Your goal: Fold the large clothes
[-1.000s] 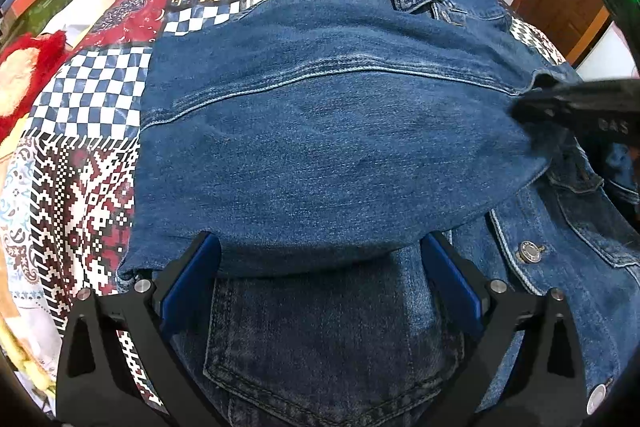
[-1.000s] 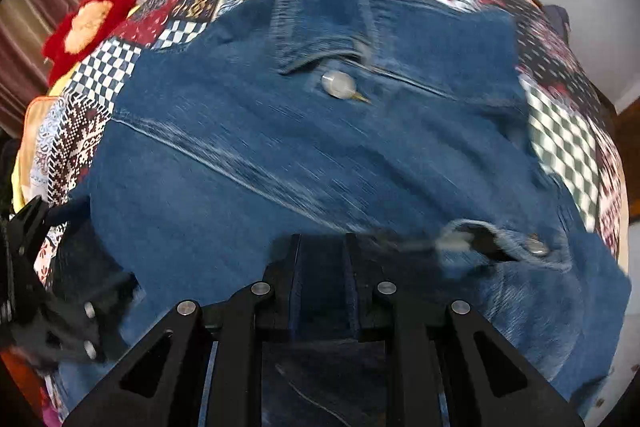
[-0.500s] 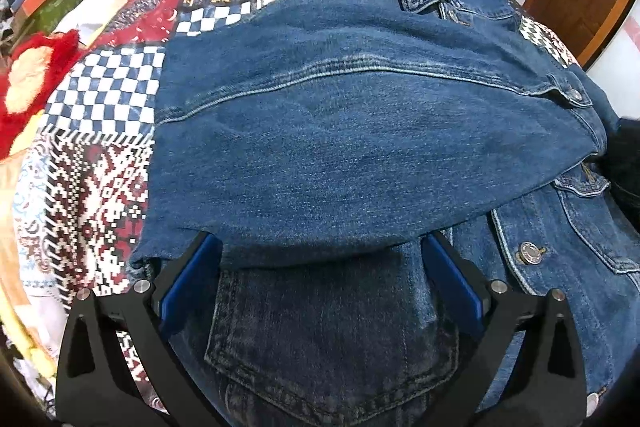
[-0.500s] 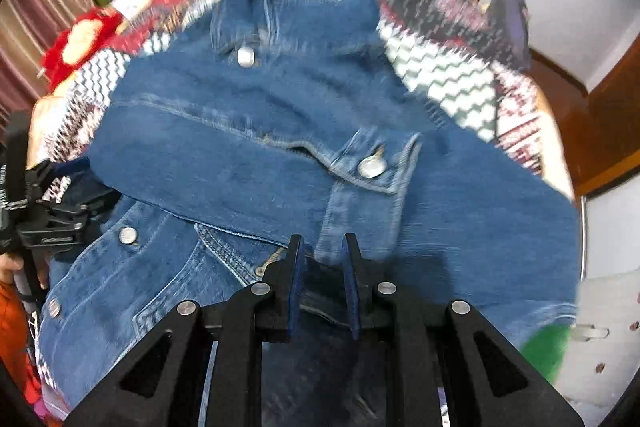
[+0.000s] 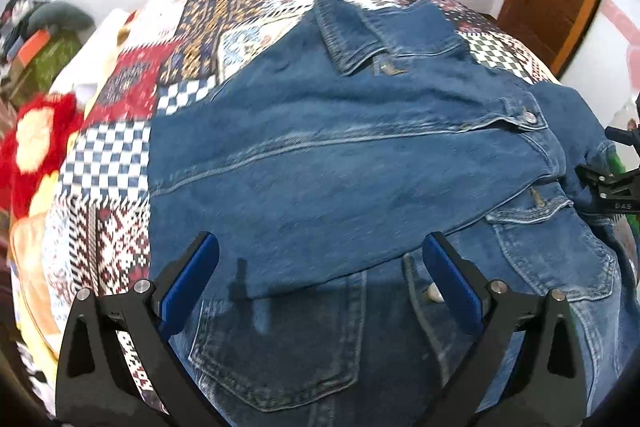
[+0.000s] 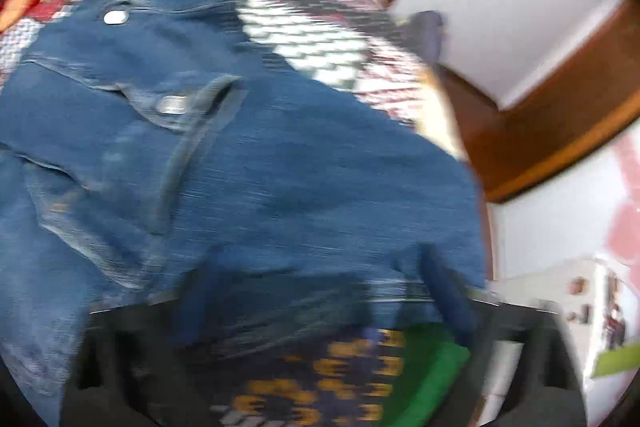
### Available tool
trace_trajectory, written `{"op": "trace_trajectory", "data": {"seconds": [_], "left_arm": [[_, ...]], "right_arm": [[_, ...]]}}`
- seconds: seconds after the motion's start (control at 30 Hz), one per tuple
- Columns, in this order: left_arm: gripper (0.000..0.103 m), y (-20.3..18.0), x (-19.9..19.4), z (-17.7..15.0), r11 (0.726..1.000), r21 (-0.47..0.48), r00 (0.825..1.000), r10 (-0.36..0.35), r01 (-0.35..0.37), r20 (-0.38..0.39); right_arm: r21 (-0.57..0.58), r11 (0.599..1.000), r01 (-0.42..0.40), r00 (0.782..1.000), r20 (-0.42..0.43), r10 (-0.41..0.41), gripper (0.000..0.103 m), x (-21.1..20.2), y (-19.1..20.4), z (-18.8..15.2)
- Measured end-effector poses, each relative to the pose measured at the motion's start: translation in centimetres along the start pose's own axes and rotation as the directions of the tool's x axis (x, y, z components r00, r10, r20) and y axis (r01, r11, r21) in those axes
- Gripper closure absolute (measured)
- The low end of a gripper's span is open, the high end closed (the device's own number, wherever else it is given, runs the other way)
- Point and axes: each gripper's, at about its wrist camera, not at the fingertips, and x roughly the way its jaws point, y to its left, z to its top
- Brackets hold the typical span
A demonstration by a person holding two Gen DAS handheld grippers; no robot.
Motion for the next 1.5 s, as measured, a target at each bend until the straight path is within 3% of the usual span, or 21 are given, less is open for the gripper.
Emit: {"op": "trace_trajectory", "data": {"seconds": [0.17,0.33,0.47,0.6,0.67,0.83,0.97,1.03,1.1,1.17,1.27,1.33,1.43,1.5], "left_arm": [[0.001,-2.6,-0.2,1.9,0.998,0.061,1.000,-0.013,0.012,0.024],[0.001,-5.9,0.7,4.3,0.992,0.119,0.999,-0.039,0.036,0.026],[0.001,-8.7,2.5,6.0,0.984,0.158,0.997,-0.080,0.079,-0.004],[0.001,-11.2,4.9,6.9,0.978,0.159,0.989,-0.128,0.138,-0.071],[0.001,-12.3,5.9,7.0,0.972,0.151,0.980,-0.164,0.180,-0.109],[0.000,-13.9,8.4,7.1,0.972,0.122,0.969,-0.179,0.201,-0.172],[0.000,-13.8,9.3,7.5,0.976,0.085,0.965,-0.182,0.201,-0.188],[0.000,-13.9,9.3,7.5,0.977,0.091,0.966,-0.175,0.195,-0.188],[0.000,-13.9,9.1,7.4,0.977,0.098,0.969,-0.168,0.188,-0.180],[0.000,-13.9,9.1,7.5,0.978,0.099,0.971,-0.166,0.185,-0.174],[0.000,-13.9,8.9,7.5,0.979,0.095,0.972,-0.164,0.182,-0.166],[0.000,-13.7,8.5,7.4,0.980,0.089,0.973,-0.162,0.178,-0.163],[0.000,-13.3,7.6,7.5,0.980,0.085,0.975,-0.167,0.181,-0.148],[0.000,-13.1,6.9,7.4,0.980,0.081,0.976,-0.171,0.183,-0.137]], "right_arm": [[0.172,0.975,-0.144,0.988,-0.023,0.150,0.004,-0.7,-4.6,-2.1],[0.376,0.884,-0.278,0.960,0.064,0.274,0.004,-3.2,-9.8,-4.2],[0.536,0.767,-0.352,0.931,0.116,0.346,0.004,-3.4,-13.7,-6.0],[0.672,0.588,-0.451,0.866,0.170,0.471,0.004,-1.7,-16.8,-7.5],[0.712,0.523,-0.469,0.843,0.183,0.507,0.005,-0.4,-17.6,-8.1],[0.760,0.452,-0.467,0.823,0.187,0.536,0.014,2.5,-18.7,-8.4],[0.789,0.404,-0.462,0.824,0.214,0.525,0.019,4.4,-19.2,-7.6],[0.808,0.383,-0.448,0.829,0.216,0.515,0.027,5.6,-19.4,-7.1],[0.831,0.381,-0.406,0.852,0.194,0.486,0.046,6.6,-19.8,-7.0],[0.848,0.380,-0.370,0.873,0.177,0.455,0.057,7.4,-20.0,-6.6],[0.844,0.410,-0.346,0.901,0.176,0.397,0.079,7.3,-20.5,-5.7],[0.832,0.437,-0.341,0.913,0.182,0.365,0.084,6.5,-20.6,-5.1],[0.783,0.520,-0.343,0.933,0.221,0.283,0.088,3.3,-20.2,-3.4],[0.737,0.564,-0.371,0.928,0.277,0.249,0.089,0.5,-19.9,-2.2]]}}
